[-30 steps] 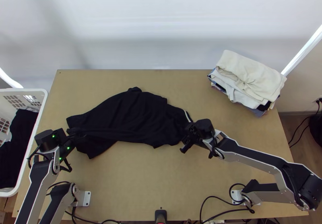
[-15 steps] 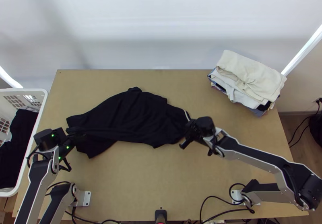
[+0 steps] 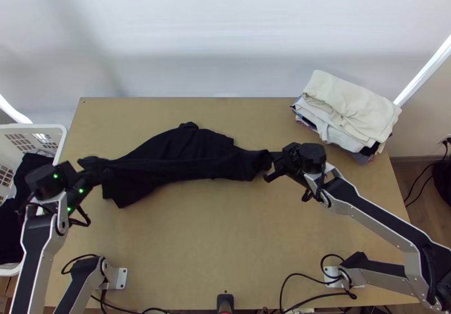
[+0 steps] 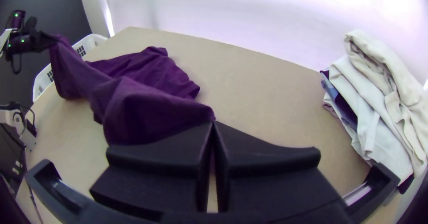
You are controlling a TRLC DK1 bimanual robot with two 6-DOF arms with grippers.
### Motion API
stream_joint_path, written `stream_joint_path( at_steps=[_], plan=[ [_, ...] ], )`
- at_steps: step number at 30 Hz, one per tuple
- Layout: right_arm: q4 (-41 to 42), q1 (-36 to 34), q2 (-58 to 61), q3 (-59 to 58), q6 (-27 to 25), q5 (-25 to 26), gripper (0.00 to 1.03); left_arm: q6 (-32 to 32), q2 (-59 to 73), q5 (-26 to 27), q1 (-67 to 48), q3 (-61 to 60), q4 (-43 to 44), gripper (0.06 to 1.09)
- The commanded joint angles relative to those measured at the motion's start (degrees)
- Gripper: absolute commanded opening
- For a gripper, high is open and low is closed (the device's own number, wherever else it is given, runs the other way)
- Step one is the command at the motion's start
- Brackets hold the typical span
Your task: Fold the t-shirt
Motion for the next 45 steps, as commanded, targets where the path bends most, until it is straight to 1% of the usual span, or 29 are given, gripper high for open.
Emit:
stream_joint_path(
  at_steps=[1, 5, 11, 18, 27, 35, 41, 45],
  plan=[
    [-0.8, -1.4, -2.5, 3.4, 3.4, 0.3, 0.03, -2.3, 1.5, -1.0, -0.1, 5.8, 0.2, 0.09],
    [-2.1, -1.9, -3.1, 7.1, 6.2, 0.3, 0.03, -3.3, 3.3, -1.0, -0.1, 11.0, 0.4, 0.09],
    [-5.2, -2.0, -3.8, 15.1, 8.9, 0.3, 0.03, -4.3, 5.9, -1.1, -0.2, 18.6, 0.6, 0.09],
    [-5.3, -2.0, -3.3, 24.0, 9.6, 0.6, 0.03, -5.4, 9.3, -1.1, -1.1, 27.6, 1.3, 0.09],
    [-4.6, -1.9, -2.7, 35.3, 11.3, 1.8, 0.03, -8.6, 13.0, -1.5, -2.4, 43.3, 2.2, 0.09],
    [-5.0, -1.9, -2.4, 47.8, 12.1, 3.9, 0.03, -9.8, 15.3, -4.1, -3.9, 56.6, 2.9, 0.09],
    [-5.7, -4.8, -2.8, 53.9, 11.8, 4.4, 0.03, -9.5, 15.1, -4.1, -4.7, 59.9, 2.8, 0.09],
    [-9.2, -7.5, -5.0, 56.4, 11.5, 4.4, 0.03, -9.5, 14.3, -4.1, -5.1, 62.2, 2.2, 0.09]
  ],
)
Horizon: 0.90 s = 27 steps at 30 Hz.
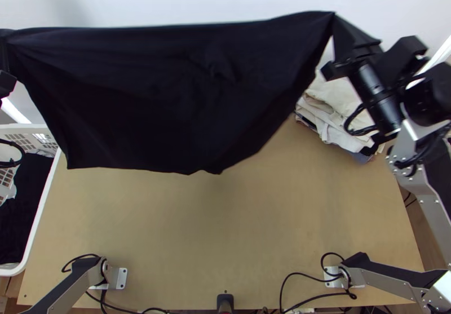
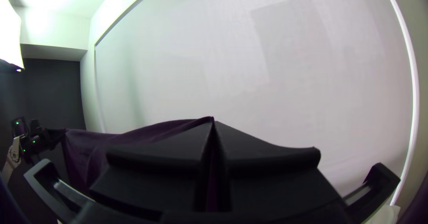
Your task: Fold the t-shirt
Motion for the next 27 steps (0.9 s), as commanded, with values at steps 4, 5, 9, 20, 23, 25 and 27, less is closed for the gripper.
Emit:
stream_joint_path(
  at_steps=[4, 5, 9, 20, 23, 25, 27],
  plan=[
    [-5.9, -5.7, -5.8, 4.9, 0.1, 1.1, 0.03, -1.2, -1.9, -0.8, -0.8, 5.8, -0.4, 0.09],
    [-6.9, -6.6, -6.5, 5.6, 0.0, 1.1, 0.03, -1.2, -2.2, -0.8, -1.2, 6.1, -0.7, 0.09],
    [-11.4, -9.2, -9.4, 8.9, -0.9, 1.1, 0.03, -2.5, -3.2, -0.7, -1.5, 8.0, -1.5, 0.09],
    [-25.4, -8.6, -20.8, 10.1, 0.2, 1.1, 0.03, -9.6, -10.6, 0.6, -2.0, 11.2, -8.8, 0.09],
    [-30.0, -8.6, -23.3, 9.9, 1.0, 1.1, 0.03, -12.2, -14.1, 2.3, -1.9, 7.7, -11.4, 0.09],
    [-33.4, -8.6, -24.8, 9.7, 1.2, 1.1, 0.03, -15.0, -17.0, 4.3, -1.9, 4.0, -13.4, 0.09],
    [-36.5, -8.5, -26.2, 9.2, 1.4, 1.0, 0.03, -15.8, -20.0, 5.9, -1.4, 0.4, -14.9, 0.09]
  ],
)
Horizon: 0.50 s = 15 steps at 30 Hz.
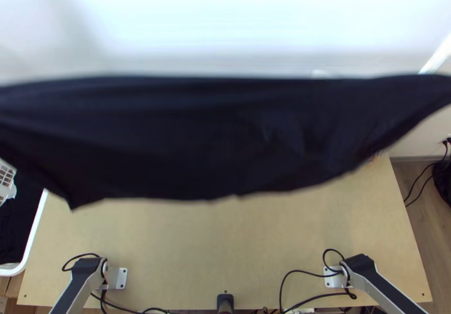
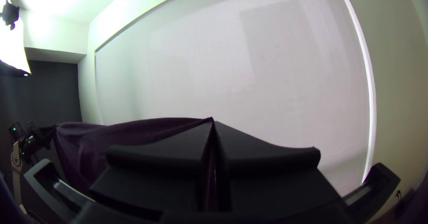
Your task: Fold the t-shirt
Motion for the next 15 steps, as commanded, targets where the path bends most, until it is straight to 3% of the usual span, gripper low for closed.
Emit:
stream_joint_path(
  at_steps=[1, 6, 15],
  plan=[
    [-3.4, -1.0, -3.1, 0.6, 1.5, 2.9, 0.03, -4.2, -4.2, 0.1, 1.6, -5.1, -2.1, 0.09],
    [-10.7, 0.3, -5.7, -1.3, 1.5, 2.9, 0.03, -6.6, -8.2, 5.5, 2.0, -9.7, -8.7, 0.09],
    [-9.8, 3.8, -11.0, -19.6, 3.3, 2.9, 0.03, -6.5, -16.0, 9.6, 2.6, -30.8, -10.0, 0.09]
  ],
)
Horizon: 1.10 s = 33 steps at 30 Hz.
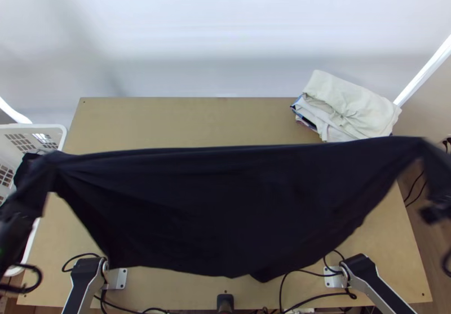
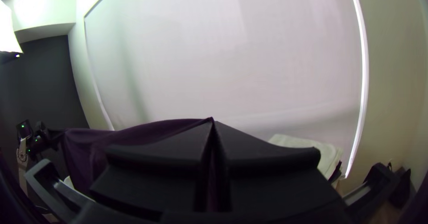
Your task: Fold the t-shirt
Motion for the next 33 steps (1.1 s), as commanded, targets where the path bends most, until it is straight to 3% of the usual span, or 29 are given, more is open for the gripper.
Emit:
stream_joint_path(
  at_steps=[1, 8, 18, 22, 33],
  plan=[
    [2.1, 2.1, -2.2, -7.5, 3.1, 2.0, 0.03, -0.8, -2.3, 0.0, 0.7, -7.9, 0.7, 0.09],
    [9.5, 5.1, -4.9, -23.7, 5.5, 1.6, 0.03, 5.1, -5.1, 0.4, 0.5, -23.8, 3.7, 0.09],
    [33.0, 4.6, 6.0, -39.5, 5.0, 0.6, 0.03, 7.1, 8.0, -2.4, -1.9, -34.5, 23.2, 0.09],
    [41.8, 3.8, 15.4, -40.7, 5.4, -0.1, 0.03, 8.2, 20.2, -4.2, -2.7, -34.2, 31.0, 0.09],
    [52.5, -0.4, 40.0, -31.3, 8.2, -1.9, 0.03, 14.3, 50.0, -4.2, -1.4, -23.6, 44.5, 0.09]
  ],
)
